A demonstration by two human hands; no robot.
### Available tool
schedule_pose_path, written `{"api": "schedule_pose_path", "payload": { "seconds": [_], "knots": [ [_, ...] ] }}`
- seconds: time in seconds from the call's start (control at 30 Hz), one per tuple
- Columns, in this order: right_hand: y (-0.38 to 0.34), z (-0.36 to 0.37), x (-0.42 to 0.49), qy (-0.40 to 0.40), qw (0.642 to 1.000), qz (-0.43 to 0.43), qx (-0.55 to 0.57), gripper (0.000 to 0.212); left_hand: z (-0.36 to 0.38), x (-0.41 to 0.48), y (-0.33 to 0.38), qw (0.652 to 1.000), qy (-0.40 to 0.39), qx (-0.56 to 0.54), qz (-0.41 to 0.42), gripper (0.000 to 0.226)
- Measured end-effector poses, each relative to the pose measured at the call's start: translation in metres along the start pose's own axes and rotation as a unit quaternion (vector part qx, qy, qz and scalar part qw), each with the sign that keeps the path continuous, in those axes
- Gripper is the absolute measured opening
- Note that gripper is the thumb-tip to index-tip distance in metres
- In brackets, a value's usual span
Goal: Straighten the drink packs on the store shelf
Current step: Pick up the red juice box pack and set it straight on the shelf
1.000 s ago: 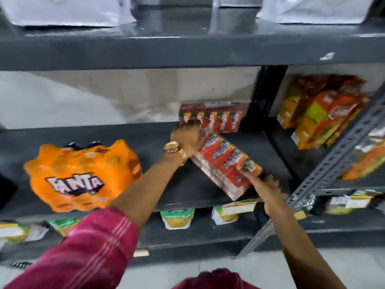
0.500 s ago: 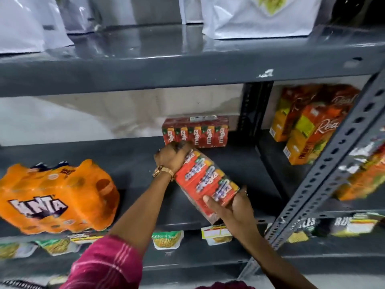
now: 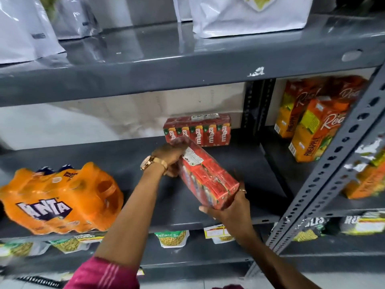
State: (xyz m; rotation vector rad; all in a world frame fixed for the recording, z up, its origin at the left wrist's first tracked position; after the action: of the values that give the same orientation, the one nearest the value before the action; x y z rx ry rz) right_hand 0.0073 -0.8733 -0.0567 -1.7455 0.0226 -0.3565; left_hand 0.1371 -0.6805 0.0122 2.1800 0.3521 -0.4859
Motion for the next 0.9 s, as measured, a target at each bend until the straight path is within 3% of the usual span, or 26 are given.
{"api": "schedule_pose_path", "payload": {
  "seconds": [0.1,0.2,0.27,0.37,0.43,0.5,0.57,0.6,0.63,0.67,0.73,0.8,0.83,0.9],
  "knots": [
    [-0.009,0.018,-0.027,-0.004,0.999,-0.014,-0.034,0.104,0.026,-0.016,0.038,0.996,-0.054,0.034,0.064,0.06],
    [-0.026,0.062,-0.063,-0.114,0.984,-0.073,-0.115,0.13,0.057,-0.025,0.068,0.961,-0.056,0.243,0.124,0.091],
    [-0.028,0.08,-0.075,-0.153,0.971,-0.099,-0.152,0.137,0.076,-0.03,0.077,0.925,-0.084,0.34,0.15,0.097],
    [-0.028,0.086,-0.073,-0.165,0.98,-0.077,-0.084,0.127,0.09,-0.041,0.083,0.899,-0.16,0.356,0.196,0.095],
    [-0.028,0.072,-0.059,-0.122,0.991,-0.051,-0.01,0.109,0.086,-0.042,0.068,0.898,-0.186,0.346,0.199,0.09],
    [-0.024,0.03,-0.04,0.005,0.998,-0.04,0.047,0.088,0.065,-0.021,0.054,0.931,-0.095,0.302,0.183,0.061],
    [-0.008,-0.021,-0.022,0.141,0.989,-0.017,0.049,0.08,0.047,-0.02,0.047,0.896,0.027,0.394,0.204,0.056],
    [0.001,-0.039,-0.014,0.17,0.985,0.011,0.021,0.088,0.051,-0.023,0.041,0.874,0.014,0.434,0.22,0.067],
    [0.011,-0.051,-0.007,0.172,0.984,0.042,-0.006,0.101,0.06,-0.028,0.036,0.886,-0.028,0.409,0.218,0.081],
    [0.019,-0.058,0.0,0.154,0.986,0.059,-0.015,0.113,0.069,-0.039,0.043,0.87,-0.028,0.411,0.272,0.092],
    [0.027,-0.059,0.012,0.085,0.994,0.066,0.0,0.118,0.064,-0.067,0.052,0.852,0.091,0.39,0.339,0.105],
    [0.029,-0.05,0.019,0.005,0.998,0.067,-0.017,0.093,0.033,-0.092,0.028,0.874,0.245,0.284,0.31,0.115],
    [0.029,-0.049,0.02,-0.017,0.997,0.059,-0.035,0.085,0.02,-0.096,-0.001,0.901,0.278,0.186,0.275,0.119],
    [0.029,-0.048,0.017,-0.043,0.995,0.053,-0.078,0.088,0.009,-0.103,-0.058,0.935,0.291,-0.005,0.203,0.129]
  ]
}}
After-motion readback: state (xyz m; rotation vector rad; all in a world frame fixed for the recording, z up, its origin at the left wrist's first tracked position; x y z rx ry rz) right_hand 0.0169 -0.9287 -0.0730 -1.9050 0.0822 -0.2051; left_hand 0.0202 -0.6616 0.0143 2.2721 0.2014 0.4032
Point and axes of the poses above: each hand's wrist, its own x-axis towards the middle knuckle, its own z-axis out of the palm, y = z × x, the point moved 9 cm from there along x, towards the middle knuckle, and after that the axes turned 8 degrees about -z, right-handed, at the moved point
